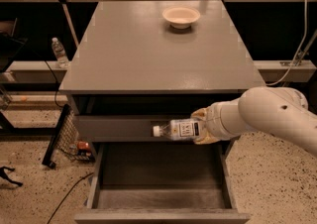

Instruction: Pick blue plastic bottle from middle drawer and place on counter

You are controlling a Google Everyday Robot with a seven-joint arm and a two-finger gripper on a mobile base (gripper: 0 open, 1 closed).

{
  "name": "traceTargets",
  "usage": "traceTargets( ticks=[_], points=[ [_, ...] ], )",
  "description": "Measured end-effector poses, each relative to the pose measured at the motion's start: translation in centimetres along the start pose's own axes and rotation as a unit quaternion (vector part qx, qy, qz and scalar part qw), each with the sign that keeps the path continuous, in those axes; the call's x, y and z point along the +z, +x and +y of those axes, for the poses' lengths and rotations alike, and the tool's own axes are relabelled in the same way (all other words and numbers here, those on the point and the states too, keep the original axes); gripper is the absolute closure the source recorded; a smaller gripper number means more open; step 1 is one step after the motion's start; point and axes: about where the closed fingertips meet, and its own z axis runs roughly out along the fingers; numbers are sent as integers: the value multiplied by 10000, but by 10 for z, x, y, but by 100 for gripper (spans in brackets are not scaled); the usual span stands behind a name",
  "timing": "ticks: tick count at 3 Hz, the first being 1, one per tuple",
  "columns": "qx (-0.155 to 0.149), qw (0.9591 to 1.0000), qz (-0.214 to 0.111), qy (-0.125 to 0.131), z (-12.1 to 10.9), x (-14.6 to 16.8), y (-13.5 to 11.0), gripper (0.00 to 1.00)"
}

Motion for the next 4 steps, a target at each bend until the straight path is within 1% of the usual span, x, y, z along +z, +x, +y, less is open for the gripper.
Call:
traceTargets(
  ticks=[1,2,3,4],
  points=[
    [-392,9991,97,145,-28,-18,-15,100],
    [-392,9991,97,145,-28,-18,-16,100],
    [-580,9973,332,293,-37,-42,-25,100],
    [-756,9947,535,450,-47,-64,-32,100]
  ],
)
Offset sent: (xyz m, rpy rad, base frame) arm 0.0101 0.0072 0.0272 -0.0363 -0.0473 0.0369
